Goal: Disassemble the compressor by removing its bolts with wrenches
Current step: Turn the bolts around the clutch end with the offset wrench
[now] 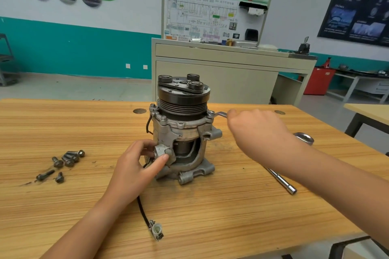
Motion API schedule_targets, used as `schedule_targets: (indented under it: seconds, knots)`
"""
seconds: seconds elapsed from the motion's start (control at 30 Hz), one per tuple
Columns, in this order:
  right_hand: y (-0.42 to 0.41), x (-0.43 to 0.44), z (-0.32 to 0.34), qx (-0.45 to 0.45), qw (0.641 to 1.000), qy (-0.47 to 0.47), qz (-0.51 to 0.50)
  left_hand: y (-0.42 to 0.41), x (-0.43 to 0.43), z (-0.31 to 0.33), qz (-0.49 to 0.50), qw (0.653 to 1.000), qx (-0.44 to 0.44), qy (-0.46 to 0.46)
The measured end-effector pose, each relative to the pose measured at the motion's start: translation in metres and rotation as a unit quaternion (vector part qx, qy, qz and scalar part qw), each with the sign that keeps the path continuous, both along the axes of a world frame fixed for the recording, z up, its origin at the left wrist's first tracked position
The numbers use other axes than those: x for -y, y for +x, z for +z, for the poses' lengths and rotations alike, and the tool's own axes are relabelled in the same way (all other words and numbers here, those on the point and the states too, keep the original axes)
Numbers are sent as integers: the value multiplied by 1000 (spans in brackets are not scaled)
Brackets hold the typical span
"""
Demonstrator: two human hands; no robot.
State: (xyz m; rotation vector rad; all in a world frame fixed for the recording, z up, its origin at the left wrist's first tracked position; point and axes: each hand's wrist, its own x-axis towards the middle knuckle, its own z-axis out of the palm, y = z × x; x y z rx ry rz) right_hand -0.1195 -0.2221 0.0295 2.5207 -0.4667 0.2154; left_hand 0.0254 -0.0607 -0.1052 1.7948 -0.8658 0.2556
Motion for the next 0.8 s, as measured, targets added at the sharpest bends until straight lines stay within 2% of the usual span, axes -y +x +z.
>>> schedule_targets:
  seconds: [0.13,0.4,0.5,0.6,0.73,0.8]
  knots:
    - [7,-18,5,-54,998,-28,1,0,0,0,2,1000,4,6]
    - [21,68,8,-28,996,-61,66,-1,1,1,3,1000,1,5]
    - [46,85,1,24,987,-74,143,1,1,1,-1,1000,2,10]
    - [70,87,-19,201,943,-77,253,3,-1,0,-4,1000,3,18]
    - [76,77,-28,294,915,-25,274,3,-3,-1,-9,1000,-2,24]
    - [63,76,-19,359,902,56,234,3,-3,-1,-8,1000,-2,23]
